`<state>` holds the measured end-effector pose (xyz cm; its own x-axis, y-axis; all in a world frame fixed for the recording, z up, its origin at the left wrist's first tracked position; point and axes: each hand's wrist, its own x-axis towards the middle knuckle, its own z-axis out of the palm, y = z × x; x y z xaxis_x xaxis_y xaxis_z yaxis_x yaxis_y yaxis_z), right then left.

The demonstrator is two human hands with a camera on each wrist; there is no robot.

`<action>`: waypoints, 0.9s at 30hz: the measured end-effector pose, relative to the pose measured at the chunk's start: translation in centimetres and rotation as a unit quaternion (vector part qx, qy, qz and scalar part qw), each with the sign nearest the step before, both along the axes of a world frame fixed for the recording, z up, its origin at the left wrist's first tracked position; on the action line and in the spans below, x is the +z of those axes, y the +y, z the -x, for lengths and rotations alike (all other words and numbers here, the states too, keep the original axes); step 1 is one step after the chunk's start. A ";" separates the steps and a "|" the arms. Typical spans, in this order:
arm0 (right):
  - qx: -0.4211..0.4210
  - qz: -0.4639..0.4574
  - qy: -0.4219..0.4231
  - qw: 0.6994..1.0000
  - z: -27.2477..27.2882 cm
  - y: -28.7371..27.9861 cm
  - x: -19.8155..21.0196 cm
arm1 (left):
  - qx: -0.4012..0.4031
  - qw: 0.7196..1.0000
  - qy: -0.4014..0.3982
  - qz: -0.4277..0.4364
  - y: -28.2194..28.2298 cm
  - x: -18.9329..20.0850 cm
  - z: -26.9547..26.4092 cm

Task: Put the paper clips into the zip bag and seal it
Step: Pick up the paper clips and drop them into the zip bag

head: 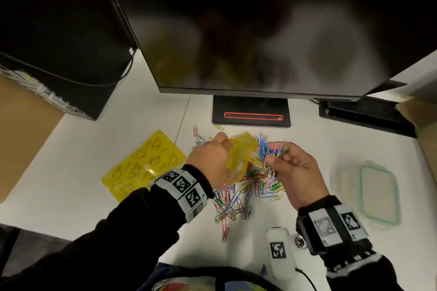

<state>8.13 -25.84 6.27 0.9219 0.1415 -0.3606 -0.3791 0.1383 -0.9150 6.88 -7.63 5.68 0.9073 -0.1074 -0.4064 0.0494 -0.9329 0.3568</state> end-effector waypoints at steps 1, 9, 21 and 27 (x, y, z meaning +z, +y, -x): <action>0.006 -0.067 0.006 0.998 0.0 0.3 0.9 | 0.002 1.000 0.007 -0.001 -0.4 0.1 -0.1; 0.037 0.009 0.002 0.999 -0.2 3.2 0.8 | 0.064 0.995 -0.009 0.081 -1.1 1.0 -0.8; 0.065 0.278 -0.046 0.957 -1.1 4.2 -1.0 | 0.087 0.992 0.013 0.087 -2.3 1.2 -1.0; 0.034 0.433 -0.021 0.901 -2.7 -1.5 -2.8 | 0.088 0.994 0.009 0.063 0.1 1.2 -2.0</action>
